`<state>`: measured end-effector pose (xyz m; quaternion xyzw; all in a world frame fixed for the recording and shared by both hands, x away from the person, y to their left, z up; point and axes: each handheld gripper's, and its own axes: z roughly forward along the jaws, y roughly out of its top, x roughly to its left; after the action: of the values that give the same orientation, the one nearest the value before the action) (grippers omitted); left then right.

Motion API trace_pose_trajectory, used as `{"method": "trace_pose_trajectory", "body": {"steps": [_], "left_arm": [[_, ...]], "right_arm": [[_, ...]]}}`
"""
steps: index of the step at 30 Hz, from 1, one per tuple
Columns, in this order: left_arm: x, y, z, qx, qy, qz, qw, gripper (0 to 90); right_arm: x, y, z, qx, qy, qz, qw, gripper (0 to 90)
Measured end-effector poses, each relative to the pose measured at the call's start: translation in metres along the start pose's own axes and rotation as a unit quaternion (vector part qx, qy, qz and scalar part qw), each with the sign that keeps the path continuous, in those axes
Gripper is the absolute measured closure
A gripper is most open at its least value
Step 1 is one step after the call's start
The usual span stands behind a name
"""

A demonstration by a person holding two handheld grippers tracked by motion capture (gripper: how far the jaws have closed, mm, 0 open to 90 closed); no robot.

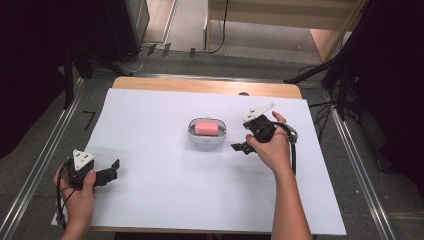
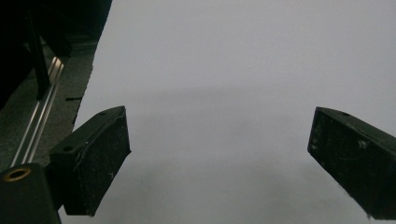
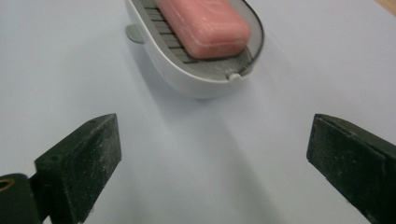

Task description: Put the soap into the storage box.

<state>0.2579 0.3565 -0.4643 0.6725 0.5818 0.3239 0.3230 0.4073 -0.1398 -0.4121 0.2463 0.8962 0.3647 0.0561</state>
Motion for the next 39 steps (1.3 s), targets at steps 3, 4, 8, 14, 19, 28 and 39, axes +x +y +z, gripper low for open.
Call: {"method": "trace_pose_trajectory", "body": {"steps": [3,4,8,14,19,28,39], "left_arm": [[0.0,0.0,0.0,0.0,0.0,0.0,1.0,6.1],[0.0,0.0,0.0,0.0,0.0,0.0,1.0,6.1],[0.0,0.0,0.0,0.0,0.0,0.003,1.0,6.1],[-0.001,0.0,0.0,0.001,0.002,0.004,1.0,6.1],[-0.001,0.0,0.0,0.002,0.004,0.005,1.0,6.1],[-0.001,0.0,0.0,0.002,0.004,0.005,1.0,6.1],[-0.002,0.0,0.0,0.002,0.005,0.007,1.0,6.1]], "right_arm": [[-0.001,-0.01,-0.006,-0.014,-0.02,0.007,0.9997,2.9],[-0.001,-0.013,-0.008,-0.018,-0.023,0.012,0.9995,2.9],[0.0,-0.024,-0.014,-0.028,-0.038,0.02,0.9987,2.8],[0.001,-0.039,-0.022,-0.046,-0.054,0.028,0.9971,2.8],[0.003,-0.057,-0.03,-0.058,-0.069,0.038,0.9952,2.9],[0.006,-0.084,-0.041,-0.073,-0.072,0.058,0.993,2.8],[0.016,-0.113,-0.055,-0.076,-0.093,0.07,0.9903,2.8]]}}
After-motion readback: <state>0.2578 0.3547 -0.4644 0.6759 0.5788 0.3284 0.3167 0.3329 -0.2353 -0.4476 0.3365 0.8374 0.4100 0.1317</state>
